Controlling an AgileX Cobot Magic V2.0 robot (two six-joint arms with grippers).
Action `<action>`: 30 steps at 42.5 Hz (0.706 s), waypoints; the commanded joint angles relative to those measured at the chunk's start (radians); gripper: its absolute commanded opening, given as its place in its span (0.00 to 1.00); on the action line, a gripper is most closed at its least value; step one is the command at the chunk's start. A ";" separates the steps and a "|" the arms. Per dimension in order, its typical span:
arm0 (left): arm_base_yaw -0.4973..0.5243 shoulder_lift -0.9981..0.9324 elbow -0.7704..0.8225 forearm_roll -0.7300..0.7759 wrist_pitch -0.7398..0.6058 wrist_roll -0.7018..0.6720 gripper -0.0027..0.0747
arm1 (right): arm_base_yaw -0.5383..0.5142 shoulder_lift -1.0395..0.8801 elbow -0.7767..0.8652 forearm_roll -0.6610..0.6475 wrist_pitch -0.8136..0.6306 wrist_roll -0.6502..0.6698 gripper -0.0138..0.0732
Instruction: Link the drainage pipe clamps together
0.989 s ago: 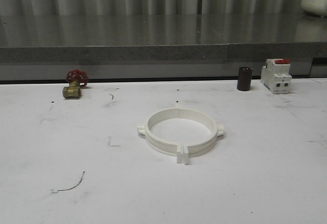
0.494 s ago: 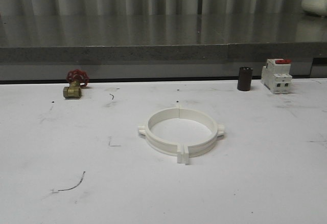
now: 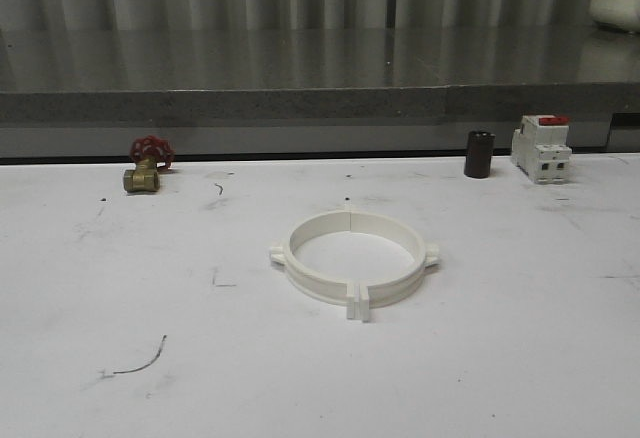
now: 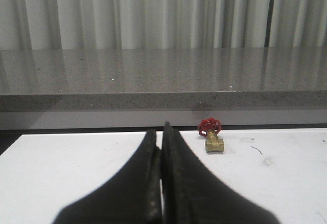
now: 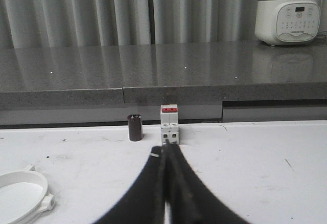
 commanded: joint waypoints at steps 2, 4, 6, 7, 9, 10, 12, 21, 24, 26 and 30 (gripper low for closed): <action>-0.001 -0.010 0.024 -0.011 -0.078 -0.003 0.01 | -0.007 -0.017 -0.003 0.013 -0.069 -0.022 0.08; -0.001 -0.010 0.024 -0.011 -0.078 -0.003 0.01 | -0.007 -0.017 -0.003 0.013 -0.067 -0.022 0.08; -0.001 -0.010 0.024 -0.011 -0.078 -0.003 0.01 | -0.007 -0.017 -0.003 0.005 -0.066 -0.022 0.08; -0.001 -0.010 0.024 -0.011 -0.078 -0.003 0.01 | -0.007 -0.017 -0.003 0.002 -0.065 -0.022 0.08; -0.001 -0.010 0.024 -0.011 -0.078 -0.003 0.01 | -0.007 -0.017 -0.003 -0.006 -0.060 -0.022 0.08; -0.001 -0.010 0.024 -0.011 -0.078 -0.003 0.01 | -0.007 -0.017 -0.003 -0.006 -0.058 -0.021 0.08; -0.001 -0.010 0.024 -0.011 -0.078 -0.003 0.01 | -0.007 -0.017 -0.003 -0.006 -0.048 -0.017 0.08; -0.001 -0.010 0.024 -0.011 -0.078 -0.003 0.01 | -0.007 -0.017 -0.003 -0.006 -0.031 0.008 0.08; -0.001 -0.010 0.024 -0.011 -0.078 -0.003 0.01 | -0.007 -0.017 -0.003 -0.011 -0.031 0.020 0.08; -0.001 -0.010 0.024 -0.011 -0.078 -0.003 0.01 | -0.007 -0.017 -0.003 -0.017 -0.031 0.020 0.08; -0.001 -0.010 0.024 -0.011 -0.078 -0.003 0.01 | -0.007 -0.017 -0.003 -0.017 -0.034 0.020 0.08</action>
